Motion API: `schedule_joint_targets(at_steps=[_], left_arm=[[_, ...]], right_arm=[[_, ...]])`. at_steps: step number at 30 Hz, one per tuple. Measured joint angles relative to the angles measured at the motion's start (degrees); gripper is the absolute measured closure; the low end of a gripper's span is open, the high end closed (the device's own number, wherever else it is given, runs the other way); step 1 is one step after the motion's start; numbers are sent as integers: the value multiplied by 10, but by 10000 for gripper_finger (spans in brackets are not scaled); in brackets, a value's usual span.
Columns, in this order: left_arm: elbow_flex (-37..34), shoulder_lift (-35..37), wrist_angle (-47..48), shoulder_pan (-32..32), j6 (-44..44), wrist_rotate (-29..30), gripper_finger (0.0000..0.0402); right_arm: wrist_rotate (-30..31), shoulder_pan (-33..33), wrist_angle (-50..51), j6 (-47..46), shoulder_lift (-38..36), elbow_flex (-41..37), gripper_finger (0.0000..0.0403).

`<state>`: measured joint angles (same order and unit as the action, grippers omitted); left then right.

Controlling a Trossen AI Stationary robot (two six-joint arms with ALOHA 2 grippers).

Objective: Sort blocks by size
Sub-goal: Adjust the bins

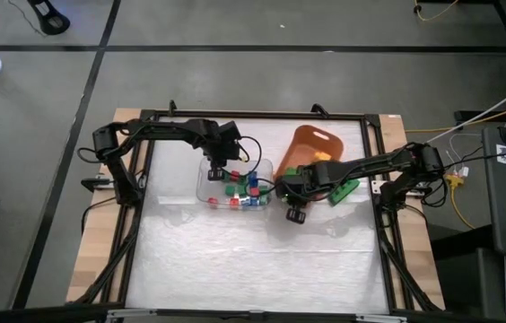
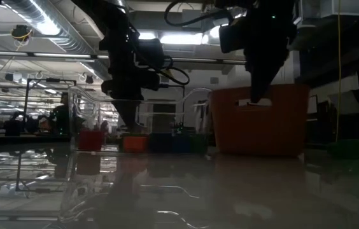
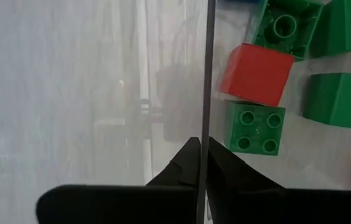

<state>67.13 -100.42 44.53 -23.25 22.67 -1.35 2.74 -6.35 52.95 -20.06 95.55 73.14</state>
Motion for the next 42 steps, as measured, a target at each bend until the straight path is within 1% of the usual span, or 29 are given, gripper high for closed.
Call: schedule_joint_targets(at_steps=[5,7,13,17,23,29,33,37,39,42], left_arm=[[0,0,0,6,3,-10,399],[0,0,3,11,5,-11,399],[-1,-1,2,25,29,-14,396],[-1,-1,3,33,29,-16,399],[-1,-1,9,34,0,-17,396],[0,-1,41,33,-62,-18,397],[-2,-3,49,36,-86,-14,386],[-3,-4,38,43,-89,-12,367],[-3,-3,41,45,-89,-12,349],[-3,-3,40,47,-96,-13,317]], right_arm=[[-43,0,1,27,0,0,396],[-58,-7,0,40,0,0,396],[-72,-41,2,117,0,0,389],[-71,-59,0,131,0,0,395],[-69,-75,4,131,0,0,389],[-69,-80,9,129,0,0,387],[-64,-79,9,127,0,0,387],[-64,-79,9,126,0,0,379],[-64,-79,10,126,0,0,364],[-64,-79,10,126,1,-1,329]])
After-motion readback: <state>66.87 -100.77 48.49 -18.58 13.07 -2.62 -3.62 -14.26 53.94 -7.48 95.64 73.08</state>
